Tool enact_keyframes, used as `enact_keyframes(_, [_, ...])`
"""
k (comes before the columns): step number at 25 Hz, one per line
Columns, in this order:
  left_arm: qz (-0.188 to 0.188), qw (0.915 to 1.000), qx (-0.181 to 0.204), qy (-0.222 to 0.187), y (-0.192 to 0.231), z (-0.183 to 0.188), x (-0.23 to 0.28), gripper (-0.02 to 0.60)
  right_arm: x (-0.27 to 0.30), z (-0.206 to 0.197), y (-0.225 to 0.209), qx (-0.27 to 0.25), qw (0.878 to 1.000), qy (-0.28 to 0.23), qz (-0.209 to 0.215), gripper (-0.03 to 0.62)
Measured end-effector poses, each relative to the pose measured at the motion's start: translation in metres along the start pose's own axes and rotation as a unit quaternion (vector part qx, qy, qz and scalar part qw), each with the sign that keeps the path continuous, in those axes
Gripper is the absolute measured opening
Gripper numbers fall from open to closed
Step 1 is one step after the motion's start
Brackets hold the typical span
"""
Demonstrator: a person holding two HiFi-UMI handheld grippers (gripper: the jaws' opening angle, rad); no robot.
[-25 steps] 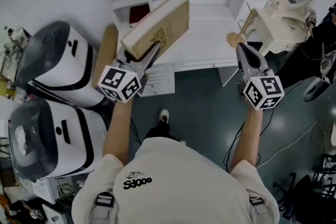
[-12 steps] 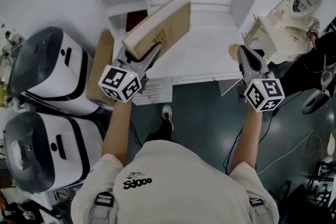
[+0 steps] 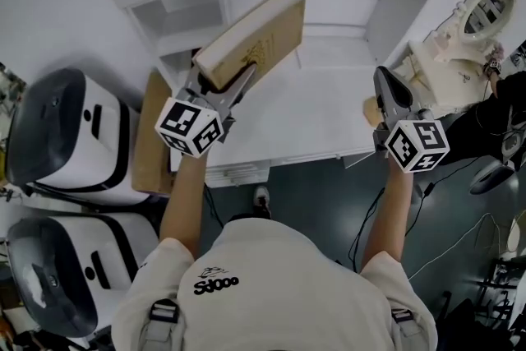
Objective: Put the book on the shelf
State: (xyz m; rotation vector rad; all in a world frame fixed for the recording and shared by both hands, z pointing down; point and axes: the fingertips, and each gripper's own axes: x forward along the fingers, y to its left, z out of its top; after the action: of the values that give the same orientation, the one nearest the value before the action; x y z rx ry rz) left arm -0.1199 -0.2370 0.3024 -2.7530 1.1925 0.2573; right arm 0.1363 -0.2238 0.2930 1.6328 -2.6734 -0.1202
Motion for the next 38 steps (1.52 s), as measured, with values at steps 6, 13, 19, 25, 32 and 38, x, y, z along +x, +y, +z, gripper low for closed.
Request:
enact_keyframes(6, [-0.007, 0.9999, 0.003, -0.012, 0.039, 0.004, 0.032, 0.245, 0.051, 0.006, -0.012, -0.003, 1.000, -0.002, -0.004, 0.002])
enact_keyframes(13, [-0.012, 0.9996, 0.010, -0.024, 0.066, 0.009, 0.050, 0.245, 0.087, 0.005, -0.016, -0.001, 1.000, -0.006, 0.002, 0.002])
enact_keyframes(19, [-0.021, 0.9985, 0.036, -0.037, 0.069, 0.029, 0.067, 0.244, 0.104, 0.000, -0.023, 0.013, 1.000, -0.004, 0.015, 0.002])
enact_keyframes(25, [-0.012, 0.9946, 0.091, -0.048, 0.069, 0.066, 0.098, 0.245, 0.120, 0.000, -0.042, 0.022, 0.999, -0.003, 0.043, 0.002])
enact_keyframes(32, [0.036, 0.9782, 0.203, -0.027, 0.071, 0.099, 0.137, 0.245, 0.136, 0.015, -0.049, 0.032, 0.995, -0.024, 0.095, 0.002])
enact_keyframes(38, [0.085, 0.9309, 0.348, 0.071, 0.083, 0.090, 0.172, 0.247, 0.143, 0.012, -0.063, 0.035, 0.993, -0.025, 0.109, 0.002])
